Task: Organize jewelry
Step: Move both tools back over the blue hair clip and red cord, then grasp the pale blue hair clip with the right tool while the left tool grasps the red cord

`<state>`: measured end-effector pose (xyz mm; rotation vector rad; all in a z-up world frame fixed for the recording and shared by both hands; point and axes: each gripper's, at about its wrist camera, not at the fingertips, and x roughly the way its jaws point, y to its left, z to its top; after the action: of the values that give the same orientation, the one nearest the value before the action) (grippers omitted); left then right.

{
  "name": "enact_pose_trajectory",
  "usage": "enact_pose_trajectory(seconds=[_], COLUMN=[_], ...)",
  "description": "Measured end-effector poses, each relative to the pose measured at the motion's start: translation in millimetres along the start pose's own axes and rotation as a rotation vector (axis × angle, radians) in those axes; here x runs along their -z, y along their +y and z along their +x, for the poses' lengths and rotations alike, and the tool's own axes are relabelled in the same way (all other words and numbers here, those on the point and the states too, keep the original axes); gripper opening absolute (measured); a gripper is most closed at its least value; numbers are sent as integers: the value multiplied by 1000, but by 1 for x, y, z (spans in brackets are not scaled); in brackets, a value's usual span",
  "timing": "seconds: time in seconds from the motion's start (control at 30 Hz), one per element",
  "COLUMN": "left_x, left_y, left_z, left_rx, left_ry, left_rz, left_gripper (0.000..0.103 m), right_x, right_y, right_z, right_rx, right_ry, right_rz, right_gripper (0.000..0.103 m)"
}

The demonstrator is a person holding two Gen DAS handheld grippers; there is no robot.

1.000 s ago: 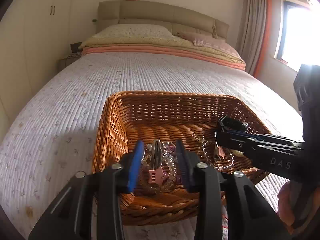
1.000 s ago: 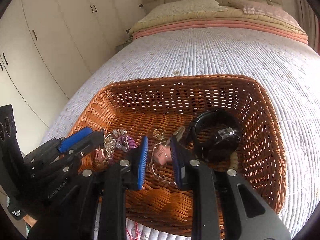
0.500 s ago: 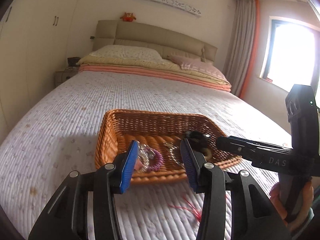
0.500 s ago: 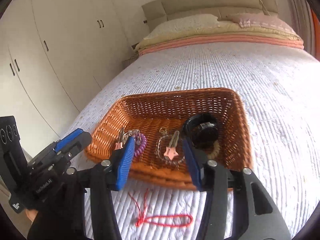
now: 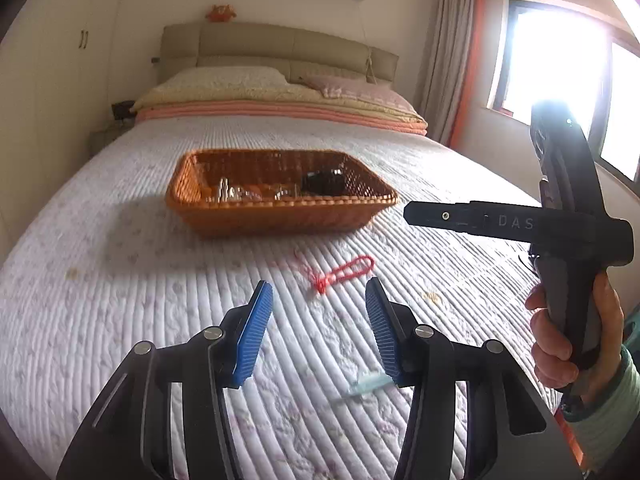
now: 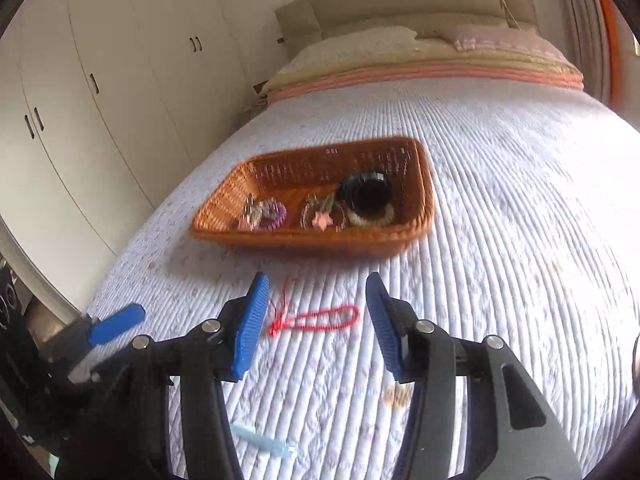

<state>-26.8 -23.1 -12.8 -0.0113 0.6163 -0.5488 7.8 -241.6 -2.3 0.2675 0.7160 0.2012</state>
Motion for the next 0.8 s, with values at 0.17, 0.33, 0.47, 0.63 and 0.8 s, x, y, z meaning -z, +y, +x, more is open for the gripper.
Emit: enact_pose_trajectory(seconds=[0.17, 0.33, 0.47, 0.63, 0.8], left_x=[28, 40, 36, 42, 51], left_y=[3, -7, -1, 7, 10], left_z=[-7, -11, 1, 12, 11], left_rx=[-5, -20, -19, -17, -25], left_ry=[46, 53, 86, 122, 130], left_rz=[-60, -51, -76, -108, -122], left_gripper=[47, 47, 47, 47, 47], right_x=[36, 46, 49, 65, 86], right_y=[2, -5, -5, 4, 12], right_z=[5, 20, 26, 18, 11], right_rx=[-3, 21, 18, -8, -86], right_ry=[53, 72, 96, 100, 123], right_rz=[-18, 1, 1, -37, -28], right_gripper=[47, 47, 47, 47, 47])
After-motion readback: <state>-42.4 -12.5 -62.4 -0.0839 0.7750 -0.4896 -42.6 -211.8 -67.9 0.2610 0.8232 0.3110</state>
